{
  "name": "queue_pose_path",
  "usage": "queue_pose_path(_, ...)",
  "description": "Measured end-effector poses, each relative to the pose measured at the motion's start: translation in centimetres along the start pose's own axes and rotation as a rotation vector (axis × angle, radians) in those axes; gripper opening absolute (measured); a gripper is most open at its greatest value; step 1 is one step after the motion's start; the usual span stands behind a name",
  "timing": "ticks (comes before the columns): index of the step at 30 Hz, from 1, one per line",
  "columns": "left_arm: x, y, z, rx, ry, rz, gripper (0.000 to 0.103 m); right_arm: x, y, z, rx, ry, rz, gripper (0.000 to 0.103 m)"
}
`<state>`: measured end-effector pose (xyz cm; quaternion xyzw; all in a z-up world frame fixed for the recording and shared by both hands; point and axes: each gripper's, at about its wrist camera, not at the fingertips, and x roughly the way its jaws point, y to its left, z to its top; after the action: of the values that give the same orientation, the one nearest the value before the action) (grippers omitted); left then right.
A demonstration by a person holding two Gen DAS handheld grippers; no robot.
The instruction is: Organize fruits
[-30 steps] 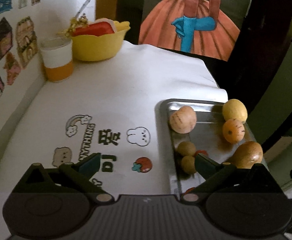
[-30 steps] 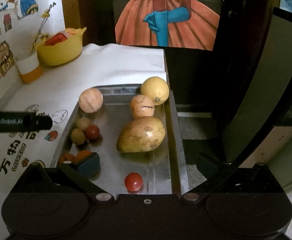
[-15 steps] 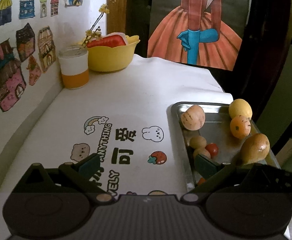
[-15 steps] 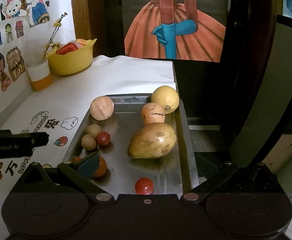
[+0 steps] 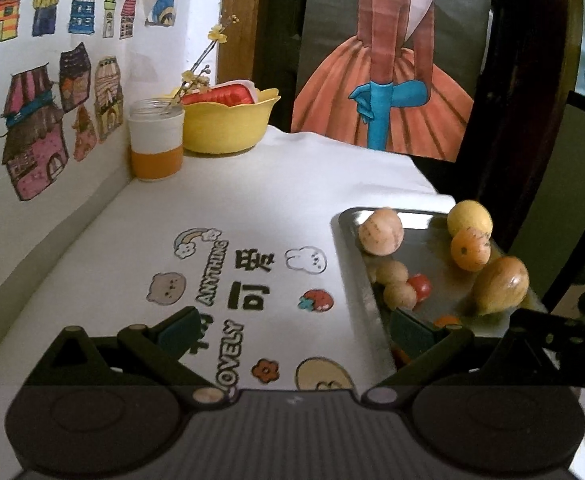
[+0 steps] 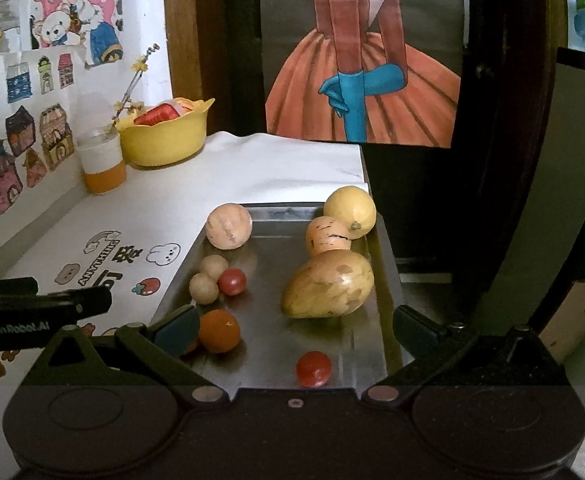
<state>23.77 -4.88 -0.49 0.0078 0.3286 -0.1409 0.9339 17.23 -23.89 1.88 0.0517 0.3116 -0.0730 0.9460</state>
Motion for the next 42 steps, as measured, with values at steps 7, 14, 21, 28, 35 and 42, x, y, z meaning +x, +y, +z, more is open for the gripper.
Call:
queue_pose_path(7,-1.0,0.0,-1.9,0.012,-0.059,0.011,0.102,-1.6,0.1,-1.9,-0.017,-0.106,0.03,0.102)
queue_pose_path(14,-5.3,-0.7,-3.6,-0.054,-0.087,0.069,0.103,-5.3,0.3,-3.2,-0.035,-0.144,0.084,0.102)
queue_pose_path(21,-9.0,-1.8,-4.9,-0.045,-0.119,0.074,0.102,-9.5,0.2,-4.4,-0.016,-0.186,0.103,0.102)
queue_pose_path(28,-11.1,-1.6,-6.3,-0.046,-0.133,0.09,0.102,-11.4,0.7,-6.1,-0.008,-0.194,0.091,0.102)
queue_pose_path(35,-12.4,-0.5,-8.1,-0.066,-0.14,0.09,0.103,-12.3,0.9,-7.6,-0.012,-0.211,0.073,0.102)
queue_pose_path(42,-13.6,0.4,-9.8,-0.088,-0.166,0.09,0.103,-12.7,0.9,-8.5,-0.005,-0.217,0.066,0.102)
